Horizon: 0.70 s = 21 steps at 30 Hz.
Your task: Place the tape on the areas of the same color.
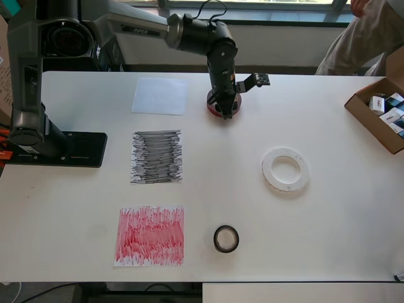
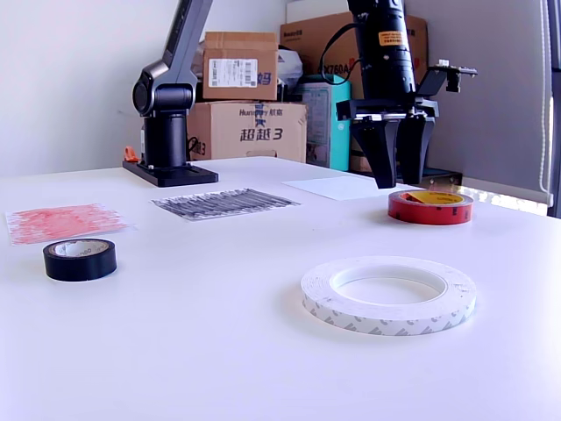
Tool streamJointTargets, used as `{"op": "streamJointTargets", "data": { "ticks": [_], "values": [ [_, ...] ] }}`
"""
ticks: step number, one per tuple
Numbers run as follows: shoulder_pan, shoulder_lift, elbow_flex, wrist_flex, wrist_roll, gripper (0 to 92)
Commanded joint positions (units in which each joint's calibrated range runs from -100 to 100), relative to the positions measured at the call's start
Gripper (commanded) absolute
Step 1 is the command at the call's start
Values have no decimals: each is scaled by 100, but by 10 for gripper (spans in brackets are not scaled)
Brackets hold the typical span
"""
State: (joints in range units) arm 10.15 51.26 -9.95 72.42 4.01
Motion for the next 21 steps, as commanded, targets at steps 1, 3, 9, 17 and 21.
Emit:
{"op": "streamJointTargets", "data": {
  "ticks": [1,3,9,17,21],
  "values": [
    [37,75,-9,-84,-8,543],
    [76,103,-9,-84,9,543],
    [108,244,-27,-84,25,543],
    [100,422,-99,-84,25,542],
    [92,459,-99,-84,25,540]
  ]
}}
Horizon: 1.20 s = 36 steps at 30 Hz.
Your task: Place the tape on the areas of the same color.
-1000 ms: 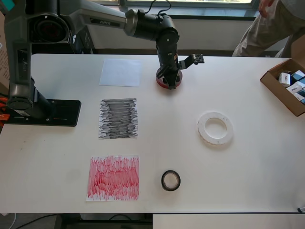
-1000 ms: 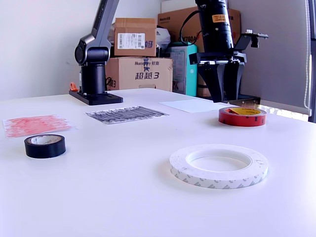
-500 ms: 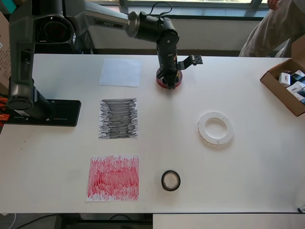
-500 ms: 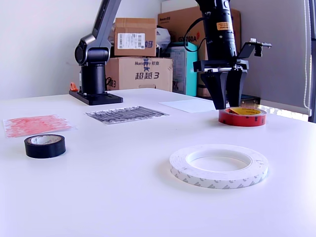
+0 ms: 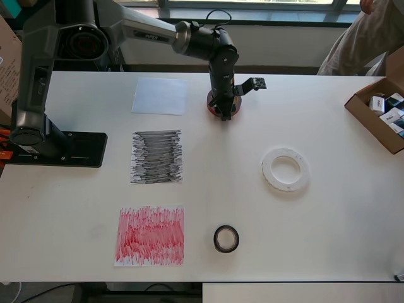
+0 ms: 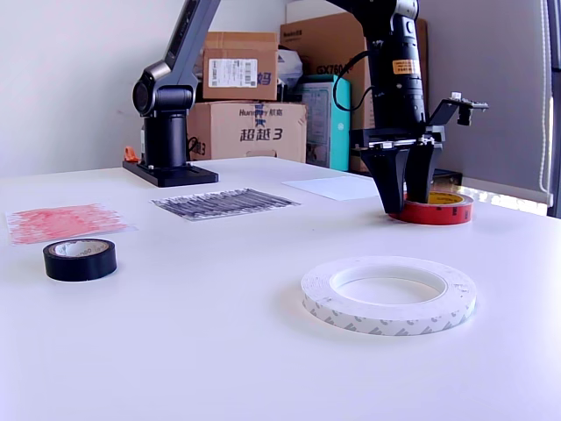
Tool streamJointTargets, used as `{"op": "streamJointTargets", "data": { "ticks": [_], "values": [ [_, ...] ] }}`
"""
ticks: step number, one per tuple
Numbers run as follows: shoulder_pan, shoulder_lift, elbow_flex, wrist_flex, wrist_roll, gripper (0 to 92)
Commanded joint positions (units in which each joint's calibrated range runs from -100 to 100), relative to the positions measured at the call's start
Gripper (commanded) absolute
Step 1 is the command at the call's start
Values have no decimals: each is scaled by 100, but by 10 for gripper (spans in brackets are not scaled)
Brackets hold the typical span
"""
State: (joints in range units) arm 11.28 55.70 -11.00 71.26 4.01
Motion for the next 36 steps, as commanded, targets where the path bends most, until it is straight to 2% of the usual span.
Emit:
{"op": "streamJointTargets", "data": {
  "ticks": [1,3,5,7,9,10,12,14,22,28,36],
  "values": [
    [-22,33,-4,31,25,533],
    [-46,61,-13,23,25,488],
    [-69,61,-13,23,17,399],
    [-85,61,-13,23,17,247],
    [-93,42,-13,23,25,58],
    [-117,24,-4,23,25,0],
    [-140,-14,14,23,-8,28],
    [-148,-23,-4,23,-24,0],
    [-448,-192,59,48,-229,0],
    [-835,-1286,486,108,-638,0],
    [-1474,-2998,1786,40,-1178,0]
  ]
}}
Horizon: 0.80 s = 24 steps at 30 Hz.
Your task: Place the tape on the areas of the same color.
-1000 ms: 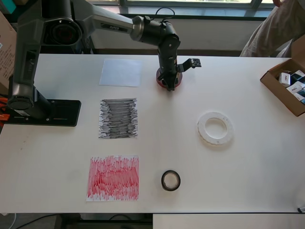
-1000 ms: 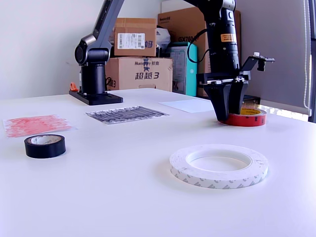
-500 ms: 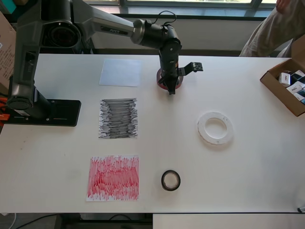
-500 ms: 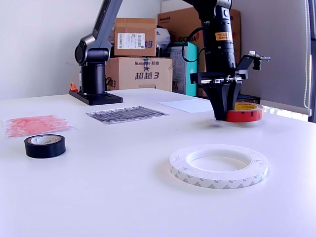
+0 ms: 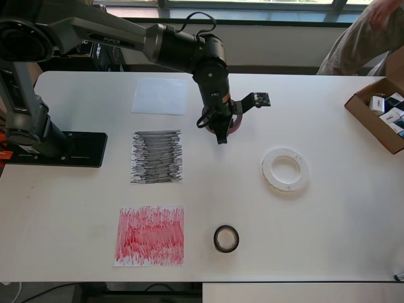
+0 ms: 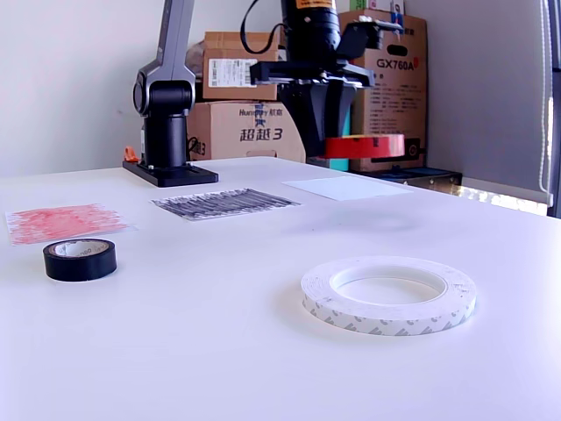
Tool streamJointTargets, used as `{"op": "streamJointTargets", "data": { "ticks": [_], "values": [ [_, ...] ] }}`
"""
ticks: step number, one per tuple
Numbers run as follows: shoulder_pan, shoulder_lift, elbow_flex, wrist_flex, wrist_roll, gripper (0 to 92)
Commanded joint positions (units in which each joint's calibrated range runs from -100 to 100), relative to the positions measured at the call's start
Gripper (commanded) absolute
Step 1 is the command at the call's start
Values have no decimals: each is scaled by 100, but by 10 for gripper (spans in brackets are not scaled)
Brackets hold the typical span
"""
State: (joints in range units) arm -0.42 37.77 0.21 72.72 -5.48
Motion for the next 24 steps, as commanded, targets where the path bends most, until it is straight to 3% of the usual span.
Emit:
{"op": "streamJointTargets", "data": {
  "ticks": [1,14,24],
  "values": [
    [-406,-1401,819,-114,-303,0],
    [-1535,-2935,2419,-114,-949,0],
    [-2356,-3234,2700,-131,-1662,0]
  ]
}}
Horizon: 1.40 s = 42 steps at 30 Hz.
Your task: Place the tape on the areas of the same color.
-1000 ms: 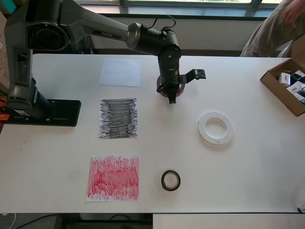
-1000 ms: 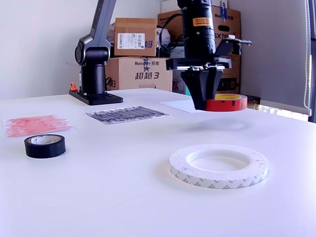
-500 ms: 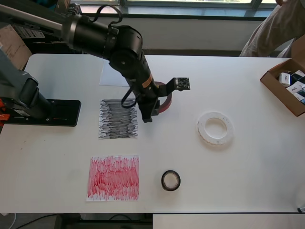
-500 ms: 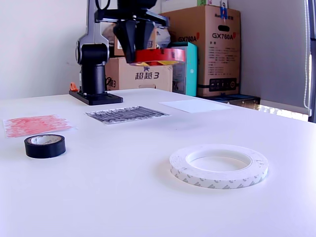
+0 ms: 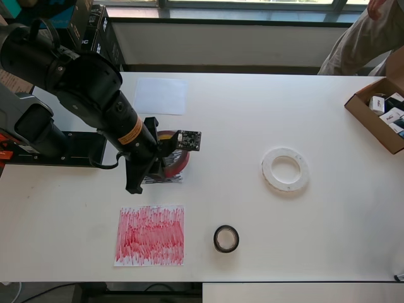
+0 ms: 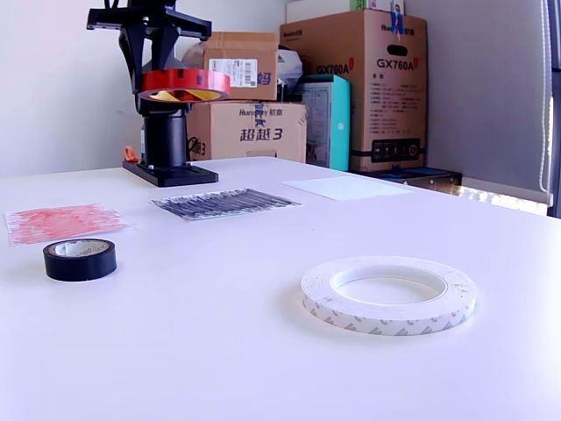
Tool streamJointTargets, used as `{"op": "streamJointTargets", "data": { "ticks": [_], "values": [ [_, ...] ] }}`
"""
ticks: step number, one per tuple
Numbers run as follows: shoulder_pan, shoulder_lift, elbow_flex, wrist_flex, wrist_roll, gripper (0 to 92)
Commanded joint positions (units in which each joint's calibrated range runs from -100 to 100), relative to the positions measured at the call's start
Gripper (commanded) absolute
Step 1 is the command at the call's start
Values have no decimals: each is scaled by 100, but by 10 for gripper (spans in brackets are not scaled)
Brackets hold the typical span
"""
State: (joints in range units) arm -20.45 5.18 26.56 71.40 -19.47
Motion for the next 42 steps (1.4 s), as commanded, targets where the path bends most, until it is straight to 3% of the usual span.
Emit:
{"op": "streamJointTargets", "data": {
  "ticks": [1,11,20,42],
  "values": [
    [-440,34,65,-50,-352,0],
    [-1134,34,874,-1501,-1277,0],
    [-1592,277,1519,-2452,-1687,0],
    [-1995,2064,429,-2715,-1523,0]
  ]
}}
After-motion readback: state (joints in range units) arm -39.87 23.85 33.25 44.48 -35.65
